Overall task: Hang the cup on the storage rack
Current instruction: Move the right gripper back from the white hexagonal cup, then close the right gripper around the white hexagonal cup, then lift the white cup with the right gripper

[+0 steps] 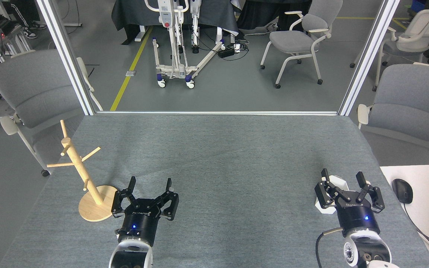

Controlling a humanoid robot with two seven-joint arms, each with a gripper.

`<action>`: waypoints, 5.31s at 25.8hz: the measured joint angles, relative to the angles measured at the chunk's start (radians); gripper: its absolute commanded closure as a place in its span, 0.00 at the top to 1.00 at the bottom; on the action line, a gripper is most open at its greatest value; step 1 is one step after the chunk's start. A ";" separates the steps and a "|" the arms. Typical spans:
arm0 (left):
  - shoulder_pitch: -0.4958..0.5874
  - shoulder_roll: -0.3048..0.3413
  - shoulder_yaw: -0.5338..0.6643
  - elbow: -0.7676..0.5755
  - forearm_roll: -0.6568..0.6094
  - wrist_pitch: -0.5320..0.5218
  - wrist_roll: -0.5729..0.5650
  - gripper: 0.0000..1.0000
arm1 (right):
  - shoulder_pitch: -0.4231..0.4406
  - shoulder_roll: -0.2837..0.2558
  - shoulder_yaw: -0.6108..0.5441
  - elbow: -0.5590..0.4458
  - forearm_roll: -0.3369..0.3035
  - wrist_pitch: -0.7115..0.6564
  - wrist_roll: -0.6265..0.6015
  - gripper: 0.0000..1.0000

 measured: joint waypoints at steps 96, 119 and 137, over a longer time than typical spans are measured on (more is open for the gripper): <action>0.037 0.002 -0.053 -0.014 0.033 -0.042 -0.021 0.99 | -0.109 -0.066 0.087 0.395 0.046 0.131 -0.010 1.00; 0.049 0.004 -0.084 -0.019 0.033 -0.031 -0.022 1.00 | -0.223 -0.067 0.090 0.561 0.050 0.133 -0.011 1.00; 0.058 0.007 -0.083 -0.043 0.033 -0.046 -0.020 1.00 | -0.249 -0.061 0.093 0.595 0.059 0.133 -0.009 0.35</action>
